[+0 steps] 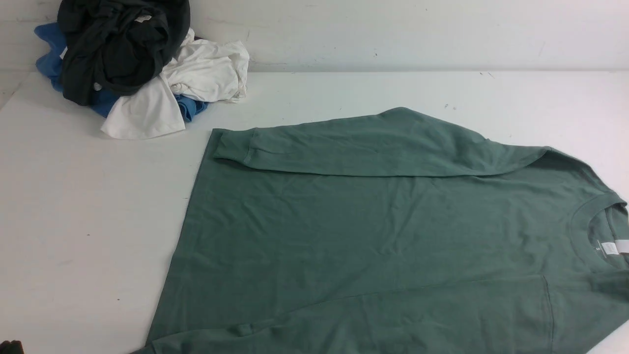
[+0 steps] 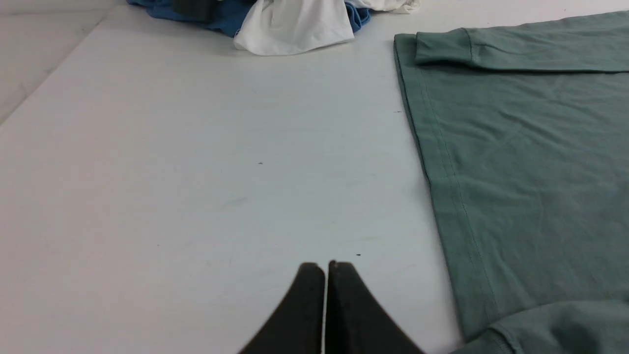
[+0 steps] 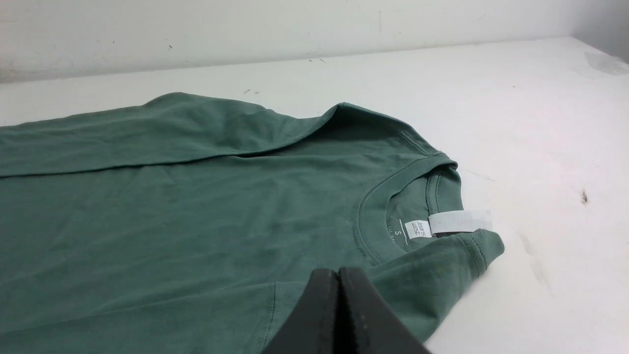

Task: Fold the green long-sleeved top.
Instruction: Use the left arm to clamp the cuff closest to it, then use the left arm to drag and place the cuff at the centered position on the left edge of the fabric

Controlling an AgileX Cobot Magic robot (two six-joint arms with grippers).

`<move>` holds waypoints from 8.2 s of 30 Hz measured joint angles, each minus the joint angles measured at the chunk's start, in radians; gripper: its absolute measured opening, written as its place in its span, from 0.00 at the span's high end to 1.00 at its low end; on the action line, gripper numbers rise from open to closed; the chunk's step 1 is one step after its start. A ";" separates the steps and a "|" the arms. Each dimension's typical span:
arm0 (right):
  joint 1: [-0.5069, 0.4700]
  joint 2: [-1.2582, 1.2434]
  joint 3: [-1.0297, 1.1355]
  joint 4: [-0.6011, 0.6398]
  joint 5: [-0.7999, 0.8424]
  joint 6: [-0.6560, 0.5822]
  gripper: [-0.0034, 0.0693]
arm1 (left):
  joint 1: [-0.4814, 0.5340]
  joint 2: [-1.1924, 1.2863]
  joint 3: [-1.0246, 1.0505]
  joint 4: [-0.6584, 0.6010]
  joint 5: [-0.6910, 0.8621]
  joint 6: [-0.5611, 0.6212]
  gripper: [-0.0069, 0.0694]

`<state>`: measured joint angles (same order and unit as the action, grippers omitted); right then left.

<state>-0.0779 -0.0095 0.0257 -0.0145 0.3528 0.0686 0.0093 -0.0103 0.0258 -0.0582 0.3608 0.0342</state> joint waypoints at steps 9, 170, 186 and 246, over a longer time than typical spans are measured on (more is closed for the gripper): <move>0.000 0.000 0.000 0.000 0.000 0.000 0.97 | 0.000 0.000 0.000 0.000 0.000 0.000 0.92; 0.410 1.372 -0.888 -0.026 0.543 -0.008 0.73 | -0.136 1.271 -1.019 -0.088 0.658 0.185 0.88; 0.298 1.705 -0.898 -0.106 0.320 0.111 0.49 | -0.136 1.271 -1.021 -0.088 0.659 0.193 0.88; 0.148 1.583 -0.986 -0.242 0.574 0.164 0.95 | -0.136 1.791 -1.513 -0.100 0.581 0.263 0.88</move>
<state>0.0704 1.5730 -0.9606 -0.2569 0.9268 0.2327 -0.1266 1.7803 -1.4873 -0.1580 0.9420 0.2968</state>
